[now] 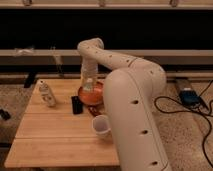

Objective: Place the white sponge in the ceramic bowl

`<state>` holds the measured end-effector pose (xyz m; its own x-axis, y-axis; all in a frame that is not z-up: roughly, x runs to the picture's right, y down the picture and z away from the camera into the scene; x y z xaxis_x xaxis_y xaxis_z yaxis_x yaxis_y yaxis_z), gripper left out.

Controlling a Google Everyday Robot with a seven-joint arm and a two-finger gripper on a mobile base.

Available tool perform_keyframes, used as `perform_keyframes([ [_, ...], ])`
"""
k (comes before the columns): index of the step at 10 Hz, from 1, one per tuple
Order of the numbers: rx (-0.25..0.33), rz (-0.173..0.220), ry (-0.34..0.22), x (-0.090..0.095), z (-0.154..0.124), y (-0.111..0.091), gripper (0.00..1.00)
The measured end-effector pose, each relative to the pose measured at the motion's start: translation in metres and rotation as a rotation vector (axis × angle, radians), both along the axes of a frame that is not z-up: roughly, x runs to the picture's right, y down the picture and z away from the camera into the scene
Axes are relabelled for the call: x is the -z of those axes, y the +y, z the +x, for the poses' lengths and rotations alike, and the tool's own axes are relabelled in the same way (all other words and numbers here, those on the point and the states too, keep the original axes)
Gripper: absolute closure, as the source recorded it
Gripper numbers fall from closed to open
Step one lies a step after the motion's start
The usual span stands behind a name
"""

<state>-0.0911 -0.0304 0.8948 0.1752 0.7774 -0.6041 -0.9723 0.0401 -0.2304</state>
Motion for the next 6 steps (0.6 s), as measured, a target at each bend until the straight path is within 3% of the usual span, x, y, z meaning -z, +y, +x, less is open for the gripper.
perform_keyframes([
  [1, -0.002, -0.011, 0.008, -0.006, 0.006, 0.006, 0.23],
  [2, -0.002, -0.017, 0.01, -0.009, 0.008, 0.015, 0.2],
  [4, -0.007, -0.016, 0.009, -0.009, 0.011, 0.029, 0.2],
  [6, -0.004, 0.01, -0.013, -0.001, 0.008, 0.027, 0.2],
])
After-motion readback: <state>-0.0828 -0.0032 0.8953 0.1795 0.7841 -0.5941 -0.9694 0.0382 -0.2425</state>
